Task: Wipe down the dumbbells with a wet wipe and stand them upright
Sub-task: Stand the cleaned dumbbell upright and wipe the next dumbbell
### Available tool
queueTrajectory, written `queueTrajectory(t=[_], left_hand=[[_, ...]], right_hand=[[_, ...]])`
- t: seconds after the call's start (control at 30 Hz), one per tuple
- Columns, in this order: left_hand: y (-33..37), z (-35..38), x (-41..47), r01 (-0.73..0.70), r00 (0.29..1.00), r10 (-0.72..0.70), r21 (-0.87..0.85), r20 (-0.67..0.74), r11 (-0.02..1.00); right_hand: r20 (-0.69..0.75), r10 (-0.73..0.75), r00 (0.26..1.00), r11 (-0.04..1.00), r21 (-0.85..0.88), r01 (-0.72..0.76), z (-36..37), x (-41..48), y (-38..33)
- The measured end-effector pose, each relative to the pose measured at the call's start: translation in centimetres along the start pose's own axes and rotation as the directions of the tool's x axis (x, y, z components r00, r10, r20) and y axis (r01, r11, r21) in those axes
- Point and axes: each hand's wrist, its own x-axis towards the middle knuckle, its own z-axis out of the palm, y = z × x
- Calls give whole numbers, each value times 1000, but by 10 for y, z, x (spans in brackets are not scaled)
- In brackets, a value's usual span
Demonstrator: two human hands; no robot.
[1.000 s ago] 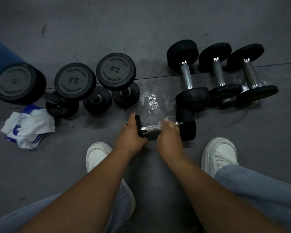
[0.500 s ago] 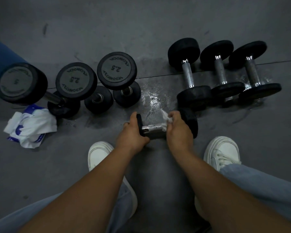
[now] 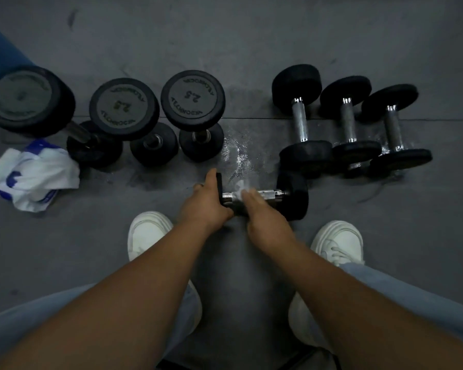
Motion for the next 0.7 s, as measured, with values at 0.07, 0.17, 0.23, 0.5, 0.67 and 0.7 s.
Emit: queueTrajectory(t=[0.07,0.17,0.23,0.5,0.67,0.7], left_hand=[[0,1,1,-4,1000,4,10,-14,1000],[1,4,1,-3,999,3,19,-42,1000],[0,7,1,-13,997,14,12,-77,1000],[2,4,3,-25,996,26,4,-85,1000],[3,3,3,-18,997,19,19,-68,1000],[3,3,2,-25,997,26,18,-66,1000]], right_hand=[[18,-48,999,998,-50,48,-2,5,1],[20,36,999,989,-142,-33,-1,11,2],[104,-71,992,985,-152,87,2,6,-2],[39,-30,999,995,-94,34,9,6,-2],[-33,50,998,989,-137,-54,3,18,8],[20,-14,1000,985,-172,17,1,16,6]])
